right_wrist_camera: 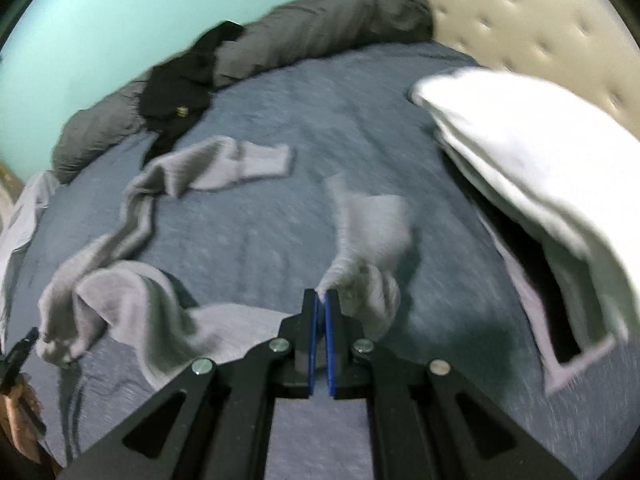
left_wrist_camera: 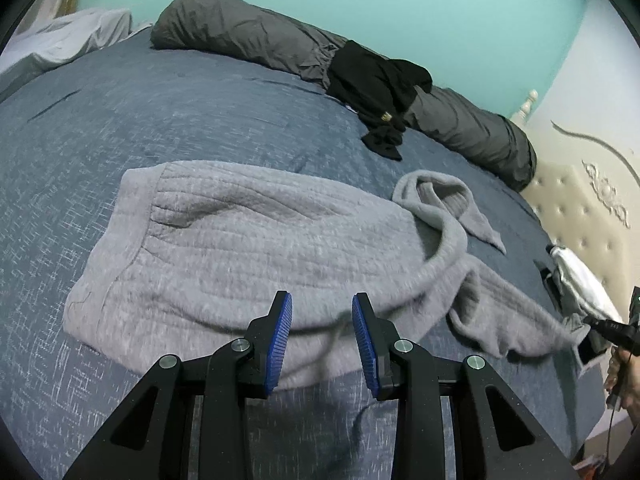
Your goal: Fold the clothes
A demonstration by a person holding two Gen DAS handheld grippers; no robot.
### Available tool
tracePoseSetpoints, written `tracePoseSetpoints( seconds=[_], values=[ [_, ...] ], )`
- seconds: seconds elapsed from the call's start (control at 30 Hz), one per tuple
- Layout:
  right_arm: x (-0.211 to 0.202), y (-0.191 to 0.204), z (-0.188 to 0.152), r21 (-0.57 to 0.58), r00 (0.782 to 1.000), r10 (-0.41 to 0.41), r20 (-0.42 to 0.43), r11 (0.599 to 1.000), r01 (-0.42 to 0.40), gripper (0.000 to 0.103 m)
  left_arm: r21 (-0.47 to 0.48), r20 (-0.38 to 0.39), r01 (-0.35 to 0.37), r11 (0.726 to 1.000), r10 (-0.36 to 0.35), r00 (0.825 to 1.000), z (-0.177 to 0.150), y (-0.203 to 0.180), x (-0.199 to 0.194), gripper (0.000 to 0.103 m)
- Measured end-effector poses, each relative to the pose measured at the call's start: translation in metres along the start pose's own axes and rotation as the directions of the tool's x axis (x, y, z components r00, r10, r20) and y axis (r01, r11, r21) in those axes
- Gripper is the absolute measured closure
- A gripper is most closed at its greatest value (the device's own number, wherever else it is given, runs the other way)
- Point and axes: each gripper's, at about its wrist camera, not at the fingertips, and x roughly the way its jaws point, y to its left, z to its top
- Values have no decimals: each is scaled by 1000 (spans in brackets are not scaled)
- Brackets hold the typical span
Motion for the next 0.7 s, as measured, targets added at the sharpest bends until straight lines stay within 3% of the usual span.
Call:
tracePoseSetpoints(
  seconds=[0.27,0.47,0.6,0.7],
  values=[
    [0,-52,-29,89,997,-79,-18,993,81,100,14,8,-47,999,47,999,-5,11,-20,69],
    [-2,-56,-35,69,998,-68,-14,995,69,100,9,-25,-53,999,53,998,-10,19,-33,69],
    [-4,-63,-46,73,998,-55,-20,996,56,100,49,-65,-97,994,100,993,-15,28,-45,69],
    [-3,-66,-58,56,998,-48,-32,997,50,100,21,-87,-130,991,131,988,-14,50,-60,69]
  ],
)
